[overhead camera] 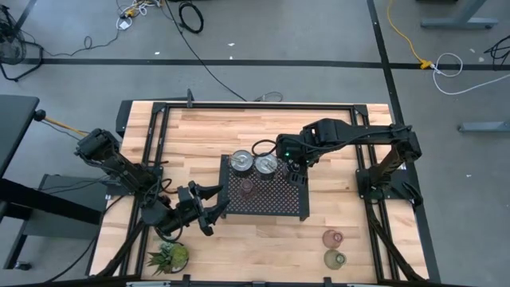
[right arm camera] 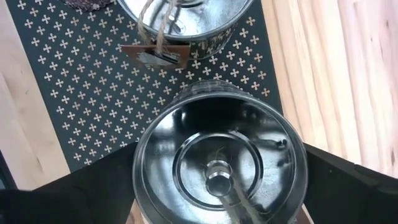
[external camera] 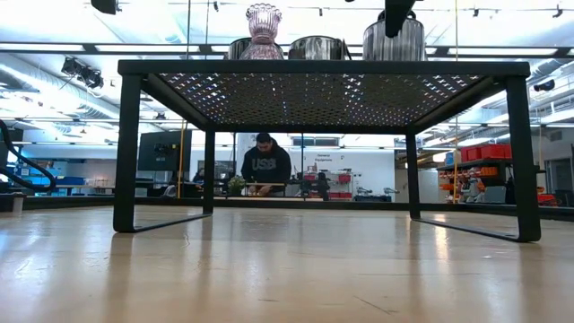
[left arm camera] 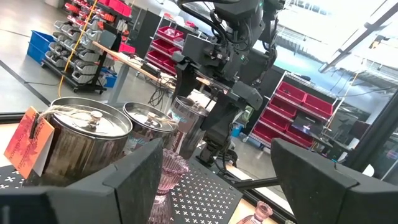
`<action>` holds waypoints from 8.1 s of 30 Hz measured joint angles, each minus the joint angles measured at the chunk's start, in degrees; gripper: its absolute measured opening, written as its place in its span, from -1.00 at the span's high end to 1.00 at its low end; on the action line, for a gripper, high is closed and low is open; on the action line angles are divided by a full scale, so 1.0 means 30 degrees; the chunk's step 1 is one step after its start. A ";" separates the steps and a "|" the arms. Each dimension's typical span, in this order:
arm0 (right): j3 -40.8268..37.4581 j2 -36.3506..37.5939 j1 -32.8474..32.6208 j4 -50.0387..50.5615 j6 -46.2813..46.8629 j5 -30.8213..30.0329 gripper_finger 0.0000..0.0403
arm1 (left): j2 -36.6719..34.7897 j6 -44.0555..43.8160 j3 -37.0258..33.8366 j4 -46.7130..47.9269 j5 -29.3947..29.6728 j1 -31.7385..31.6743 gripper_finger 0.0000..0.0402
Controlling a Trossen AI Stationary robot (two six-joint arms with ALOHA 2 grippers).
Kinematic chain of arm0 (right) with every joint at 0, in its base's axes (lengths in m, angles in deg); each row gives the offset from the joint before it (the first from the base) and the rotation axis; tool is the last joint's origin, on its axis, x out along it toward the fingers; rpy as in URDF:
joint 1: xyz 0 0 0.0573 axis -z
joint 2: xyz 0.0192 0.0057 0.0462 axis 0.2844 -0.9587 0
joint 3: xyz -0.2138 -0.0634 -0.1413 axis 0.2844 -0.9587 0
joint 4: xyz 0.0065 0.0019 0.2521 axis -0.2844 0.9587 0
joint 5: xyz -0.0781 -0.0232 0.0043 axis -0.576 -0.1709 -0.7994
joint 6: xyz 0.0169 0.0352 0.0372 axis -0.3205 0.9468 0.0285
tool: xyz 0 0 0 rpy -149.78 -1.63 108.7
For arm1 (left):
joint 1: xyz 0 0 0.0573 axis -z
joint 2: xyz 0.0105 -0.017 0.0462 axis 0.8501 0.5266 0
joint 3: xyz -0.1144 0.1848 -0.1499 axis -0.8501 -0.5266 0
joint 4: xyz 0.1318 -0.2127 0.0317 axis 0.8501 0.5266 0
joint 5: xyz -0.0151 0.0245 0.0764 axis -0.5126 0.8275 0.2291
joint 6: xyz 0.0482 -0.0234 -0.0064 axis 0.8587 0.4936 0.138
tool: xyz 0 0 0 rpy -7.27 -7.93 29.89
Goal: Pick & Place candle stick holders
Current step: Put the brown scented candle on the shelf aligned with the other scented candles, then put the pink glass candle holder on the shelf aligned with the other glass candle holder
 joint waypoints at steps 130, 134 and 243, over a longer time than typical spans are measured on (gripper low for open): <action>-0.1172 0.2754 -1.2281 -0.2636 1.4780 0.1017 -0.96 | -0.0007 -0.0165 -0.0007 0.0007 0.0138 -0.0015 -0.48; -0.3538 0.2776 -1.2799 -0.2400 1.6461 0.1953 -0.92 | -0.0007 -0.0168 -0.0007 0.0007 0.0138 -0.0015 -0.48; 0.0867 -0.0593 -0.2532 -0.3882 0.4964 0.4095 0.96 | 0.0000 -0.1500 0.0000 0.0089 -0.2521 -0.1392 -0.48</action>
